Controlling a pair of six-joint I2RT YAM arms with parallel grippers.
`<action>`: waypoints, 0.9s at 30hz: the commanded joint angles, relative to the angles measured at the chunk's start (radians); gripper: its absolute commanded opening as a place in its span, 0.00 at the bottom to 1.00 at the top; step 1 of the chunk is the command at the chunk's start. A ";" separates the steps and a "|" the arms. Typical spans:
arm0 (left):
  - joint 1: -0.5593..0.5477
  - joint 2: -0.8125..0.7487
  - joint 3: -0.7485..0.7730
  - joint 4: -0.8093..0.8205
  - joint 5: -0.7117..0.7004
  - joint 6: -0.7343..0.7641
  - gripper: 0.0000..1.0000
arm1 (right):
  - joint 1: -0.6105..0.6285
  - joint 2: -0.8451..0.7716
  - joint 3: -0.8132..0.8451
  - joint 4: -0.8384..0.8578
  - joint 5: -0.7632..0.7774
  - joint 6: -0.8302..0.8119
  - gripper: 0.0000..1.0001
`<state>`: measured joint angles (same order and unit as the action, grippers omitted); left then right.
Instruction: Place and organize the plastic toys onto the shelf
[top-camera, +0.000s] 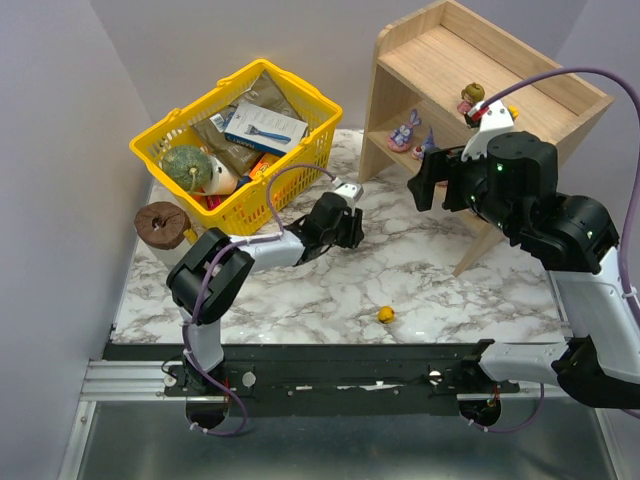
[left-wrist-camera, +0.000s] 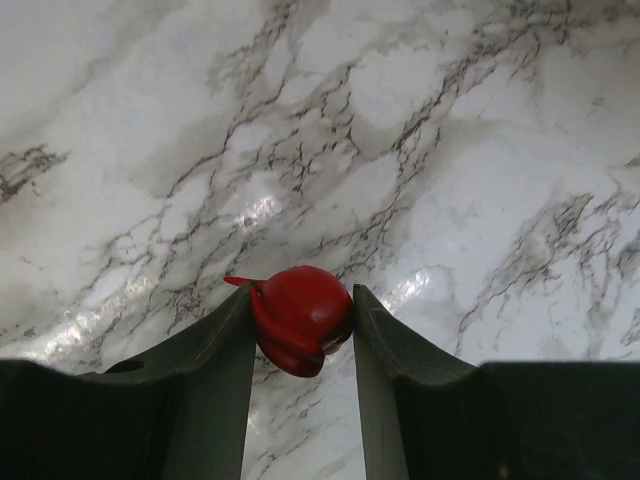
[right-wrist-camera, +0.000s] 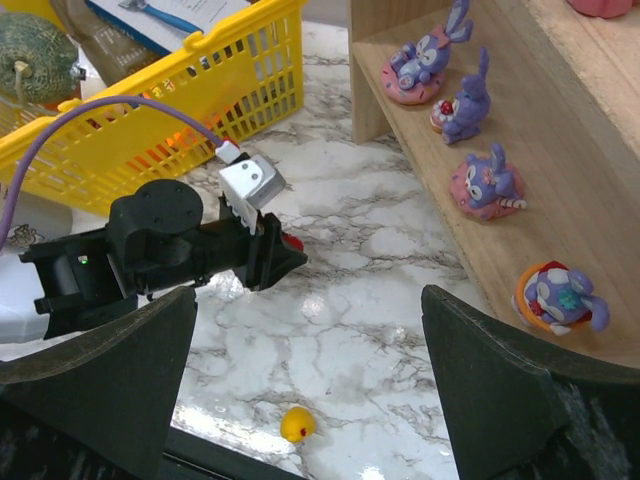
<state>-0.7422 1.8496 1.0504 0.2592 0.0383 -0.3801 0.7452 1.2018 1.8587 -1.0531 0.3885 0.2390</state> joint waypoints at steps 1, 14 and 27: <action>-0.005 -0.053 0.147 -0.181 -0.072 -0.049 0.02 | -0.023 0.008 0.046 -0.056 0.023 0.019 1.00; 0.021 -0.093 0.736 -0.866 -0.140 -0.278 0.00 | -0.044 -0.090 -0.163 0.241 -0.169 -0.181 1.00; 0.032 -0.257 0.899 -0.954 -0.040 -0.394 0.00 | -0.046 -0.090 -0.354 0.628 -0.502 -0.331 0.96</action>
<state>-0.7116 1.6665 1.9244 -0.6563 -0.0517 -0.7231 0.7048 1.1053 1.5276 -0.6090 0.0200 -0.0204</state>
